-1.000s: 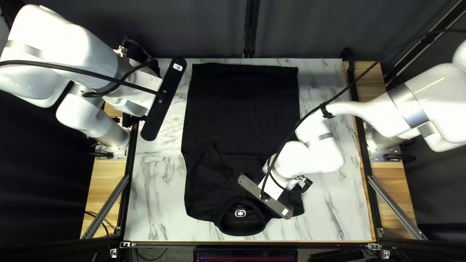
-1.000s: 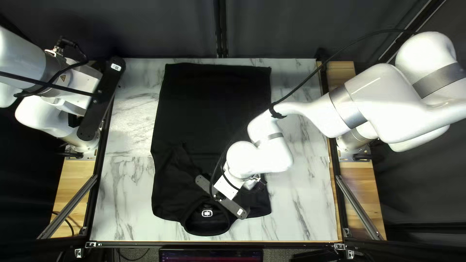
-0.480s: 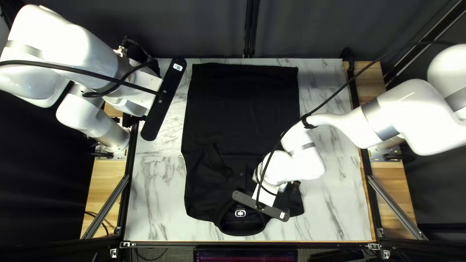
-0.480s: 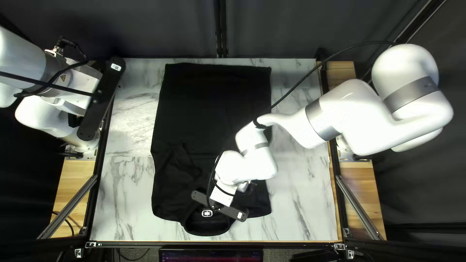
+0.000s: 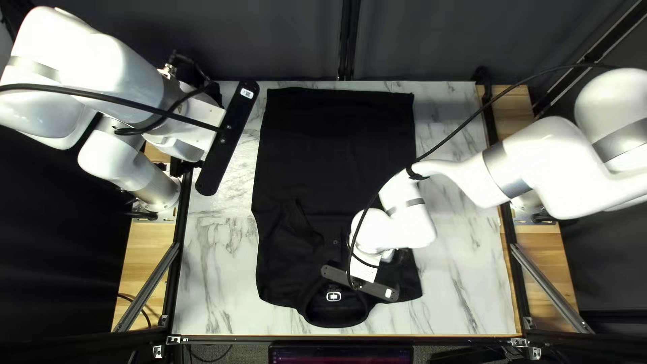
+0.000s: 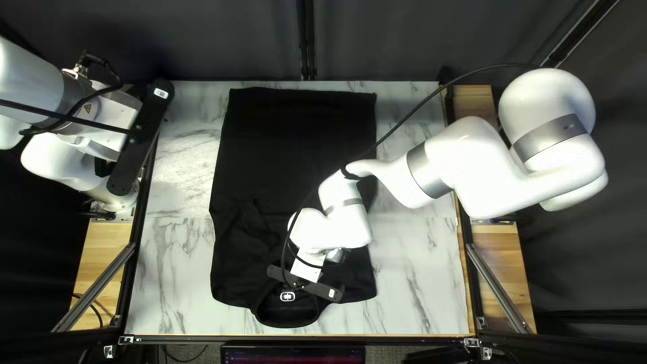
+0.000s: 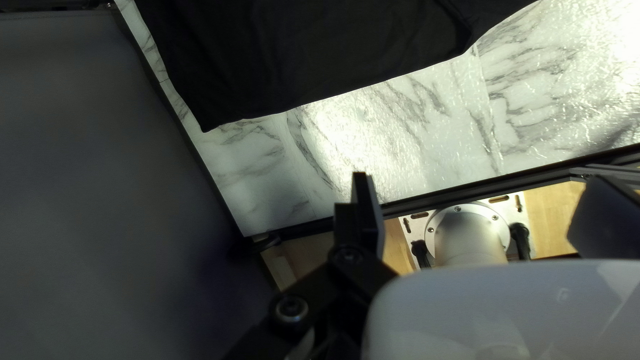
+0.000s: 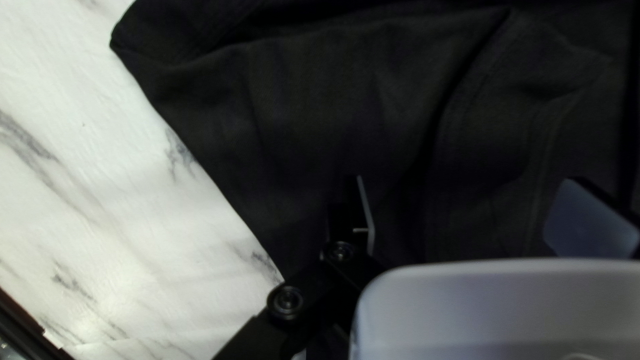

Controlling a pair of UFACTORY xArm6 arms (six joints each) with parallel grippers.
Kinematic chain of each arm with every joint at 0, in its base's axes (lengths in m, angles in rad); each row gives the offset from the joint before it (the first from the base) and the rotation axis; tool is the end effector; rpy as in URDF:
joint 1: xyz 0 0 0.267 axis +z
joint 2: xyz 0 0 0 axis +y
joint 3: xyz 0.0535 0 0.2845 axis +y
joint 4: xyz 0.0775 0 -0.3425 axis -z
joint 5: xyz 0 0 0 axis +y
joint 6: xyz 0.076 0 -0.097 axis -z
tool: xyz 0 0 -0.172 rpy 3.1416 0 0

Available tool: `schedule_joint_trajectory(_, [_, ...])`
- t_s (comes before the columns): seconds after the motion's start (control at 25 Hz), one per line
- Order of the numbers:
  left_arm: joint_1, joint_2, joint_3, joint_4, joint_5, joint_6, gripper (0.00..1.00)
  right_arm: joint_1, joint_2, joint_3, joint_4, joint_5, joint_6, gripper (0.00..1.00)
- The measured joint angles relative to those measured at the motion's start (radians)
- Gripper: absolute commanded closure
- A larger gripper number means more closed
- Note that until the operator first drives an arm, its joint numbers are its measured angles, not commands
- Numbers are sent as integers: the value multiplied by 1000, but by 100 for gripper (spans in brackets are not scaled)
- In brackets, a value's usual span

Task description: Fold t-shirt

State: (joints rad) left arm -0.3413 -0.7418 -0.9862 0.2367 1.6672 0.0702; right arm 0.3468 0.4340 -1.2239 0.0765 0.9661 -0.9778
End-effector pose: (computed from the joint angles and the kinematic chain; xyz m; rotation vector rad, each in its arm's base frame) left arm 0.2707 -0.0277 0.3867 -2.8612 0.5524 -0.1343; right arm 0.4600 0.1807 0.0388 -2.4284 -1.7997 0.2260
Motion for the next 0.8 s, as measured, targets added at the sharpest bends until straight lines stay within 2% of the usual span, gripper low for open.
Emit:
schedule_joint_trajectory(0.04, [0, 0, 0, 0, 0, 0, 0, 0, 9, -12, 3, 9, -7, 45])
schedule_joint_trajectory(0.24, [0, 0, 0, 0, 0, 0, 0, 3, 50, -54, 11, 32, -33, 45])
schedule_joint_trajectory(0.32, [0, 0, 0, 0, 0, 0, 0, 3, 59, -61, 13, 33, -39, 34])
schedule_joint_trajectory(0.52, [0, 0, 0, 0, 0, 0, 0, 4, 61, -64, 14, 37, -43, 27])
schedule_joint_trajectory(0.72, [0, 0, 0, 0, 0, 0, 0, 2, 78, -84, 15, 54, -48, 32])
schedule_joint_trajectory(0.76, [0, 0, 0, 0, 0, 0, 0, 2, 82, -91, 16, 62, -50, 40])
schedule_joint_trajectory(0.8, [0, 0, 0, 0, 0, 0, 0, 2, 86, -99, 16, 72, -51, 58])
